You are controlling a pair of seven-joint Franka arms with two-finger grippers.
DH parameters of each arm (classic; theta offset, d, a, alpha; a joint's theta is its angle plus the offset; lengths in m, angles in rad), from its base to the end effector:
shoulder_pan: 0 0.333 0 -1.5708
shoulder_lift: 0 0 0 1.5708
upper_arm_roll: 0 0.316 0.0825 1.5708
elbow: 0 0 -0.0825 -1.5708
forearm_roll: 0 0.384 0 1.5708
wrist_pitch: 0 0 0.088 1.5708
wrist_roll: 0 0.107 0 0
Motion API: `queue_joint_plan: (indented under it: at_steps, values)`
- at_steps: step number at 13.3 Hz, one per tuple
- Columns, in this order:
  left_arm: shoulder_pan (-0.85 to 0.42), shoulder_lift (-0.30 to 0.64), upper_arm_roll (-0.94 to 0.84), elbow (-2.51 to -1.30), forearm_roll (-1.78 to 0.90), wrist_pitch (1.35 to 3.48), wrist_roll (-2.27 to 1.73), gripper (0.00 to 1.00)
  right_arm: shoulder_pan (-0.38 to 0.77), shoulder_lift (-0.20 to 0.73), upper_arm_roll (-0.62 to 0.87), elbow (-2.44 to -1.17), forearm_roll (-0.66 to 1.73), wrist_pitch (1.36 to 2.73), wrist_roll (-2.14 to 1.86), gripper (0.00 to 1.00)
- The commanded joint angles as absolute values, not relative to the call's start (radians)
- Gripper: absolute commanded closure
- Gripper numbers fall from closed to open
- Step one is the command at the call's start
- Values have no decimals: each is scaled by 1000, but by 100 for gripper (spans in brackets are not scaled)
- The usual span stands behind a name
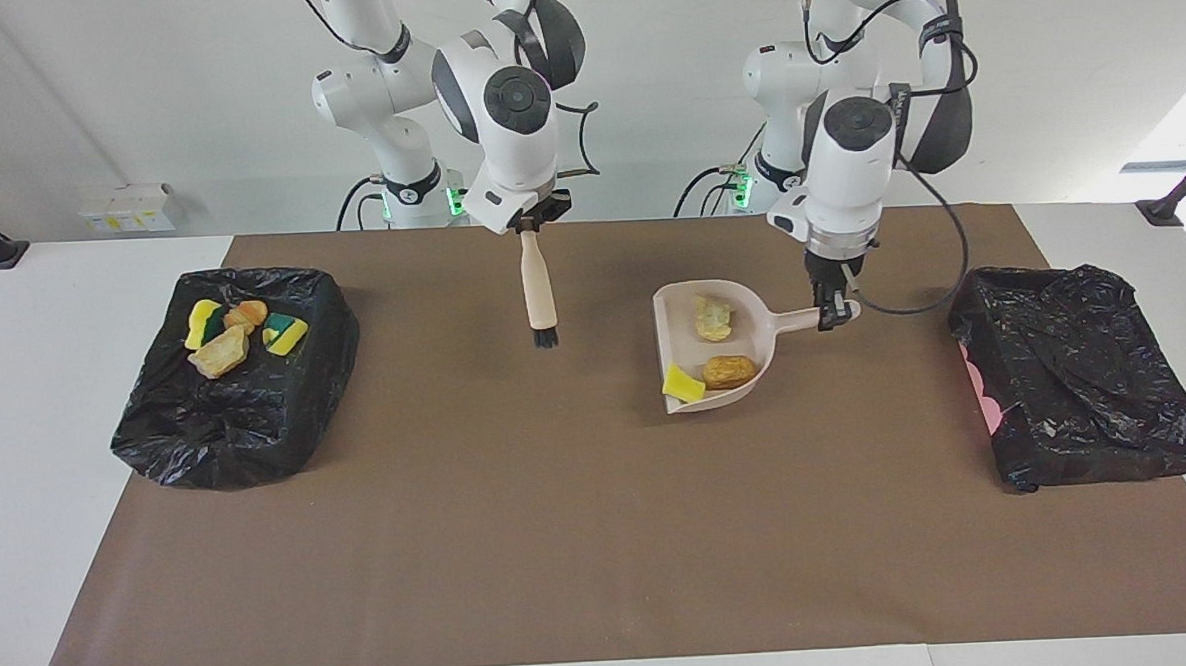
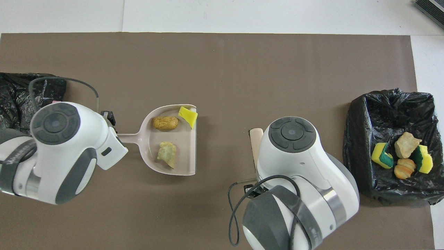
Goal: Sweep and dump trash in bin
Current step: 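Carry the loaded dustpan with the left gripper to the trash bag beside it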
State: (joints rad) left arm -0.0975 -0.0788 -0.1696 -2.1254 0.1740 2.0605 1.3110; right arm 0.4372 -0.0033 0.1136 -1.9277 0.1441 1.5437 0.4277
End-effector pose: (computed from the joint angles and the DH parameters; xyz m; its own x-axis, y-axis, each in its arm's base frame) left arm 0.5099 -0.1313 0.4464 -0.0828 -0.9837 -0.1599 -0.9946 0.0916 -0.0481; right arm 0.4285 0.2817 0.4627 0.9154 0.0845 -0.3936 0.1054 -0.9939 0.0318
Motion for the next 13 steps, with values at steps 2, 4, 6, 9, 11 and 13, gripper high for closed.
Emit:
queue_joint_plan:
  at_steps: [2, 4, 6, 9, 11, 13]
  values:
    - [-100, -147, -4, -2094, 135, 2008, 1483, 100, 530, 24, 123, -1940, 158, 1632, 581, 100]
    - [-98, -149, 108, -2044, 127, 1973, 1522, 100, 595, 54, 123, -1939, 213, 1673, 642, 100]
    - [-97, -147, 243, -1999, 73, 1959, 1520, 100, 665, 93, 123, -1940, 225, 1742, 736, 100]
    - [-89, -117, 432, -1915, -26, 1940, 1592, 100, 758, 184, 123, -1942, 236, 1853, 820, 100]
    - [-86, -63, 547, -1817, -41, 1930, 1707, 100, 807, 244, 123, -1944, 255, 1923, 827, 100]
    - [-83, -32, 615, -1749, -28, 1908, 1752, 100, 824, 259, 123, -1959, 255, 1957, 827, 100]
